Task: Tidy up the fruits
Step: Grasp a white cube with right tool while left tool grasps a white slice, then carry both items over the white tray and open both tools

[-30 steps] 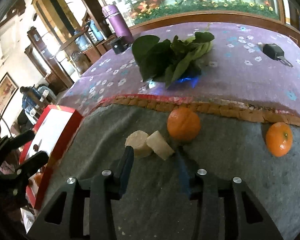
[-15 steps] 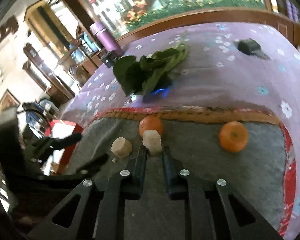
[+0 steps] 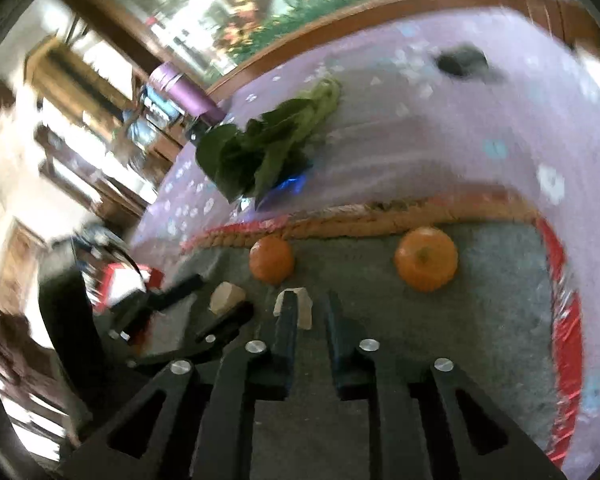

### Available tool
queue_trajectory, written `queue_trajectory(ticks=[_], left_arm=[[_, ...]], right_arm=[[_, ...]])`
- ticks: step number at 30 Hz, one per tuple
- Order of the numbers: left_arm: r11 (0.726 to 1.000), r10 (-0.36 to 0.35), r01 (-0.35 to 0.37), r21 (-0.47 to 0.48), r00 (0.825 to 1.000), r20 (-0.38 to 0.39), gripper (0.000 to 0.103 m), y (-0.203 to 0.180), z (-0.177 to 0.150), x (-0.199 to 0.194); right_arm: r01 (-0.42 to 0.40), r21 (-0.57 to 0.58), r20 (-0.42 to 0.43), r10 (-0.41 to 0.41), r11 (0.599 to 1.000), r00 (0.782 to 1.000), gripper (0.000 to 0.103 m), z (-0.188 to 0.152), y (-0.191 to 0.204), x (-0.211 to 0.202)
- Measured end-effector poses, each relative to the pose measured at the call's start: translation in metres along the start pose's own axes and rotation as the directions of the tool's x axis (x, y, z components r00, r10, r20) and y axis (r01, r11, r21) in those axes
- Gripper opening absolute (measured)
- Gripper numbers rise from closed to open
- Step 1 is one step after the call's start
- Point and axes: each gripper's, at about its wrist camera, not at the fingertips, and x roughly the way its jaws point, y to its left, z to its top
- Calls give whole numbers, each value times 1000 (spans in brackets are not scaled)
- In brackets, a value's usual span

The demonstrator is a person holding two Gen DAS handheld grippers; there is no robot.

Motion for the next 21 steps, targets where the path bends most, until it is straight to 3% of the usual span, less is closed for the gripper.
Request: queue_trajectory(ticks=[3, 7, 10, 11, 14, 18, 21], left_arm=[[999, 7, -8, 41, 1000, 21, 30, -8, -2, -3], [999, -23, 22, 31, 999, 33, 29, -7, -8, -8], [999, -45, 46, -1, 998, 38, 29, 0, -13, -14], [999, -51, 52, -11, 998, 41, 29, 1, -14, -16], [998, -55, 57, -30, 997, 55, 29, 4, -21, -27], [996, -69, 73, -52, 994, 82, 29, 7, -30, -44], [996, -52, 58, -63, 994, 96, 29, 10, -36, -57]], right_arm=[[-38, 53, -11, 39, 998, 999, 33, 0, -8, 4], [-25, -12, 0, 25, 1000, 1000, 44, -3, 8, 11], [36, -83, 17, -35, 996, 999, 44, -9, 23, 21], [62, -106, 26, -60, 992, 998, 43, -10, 27, 25], [189, -184, 51, -182, 965, 982, 19, -14, 36, 38], [193, -186, 68, -184, 963, 981, 16, -16, 34, 30], [142, -173, 95, -127, 975, 987, 16, -16, 35, 18]])
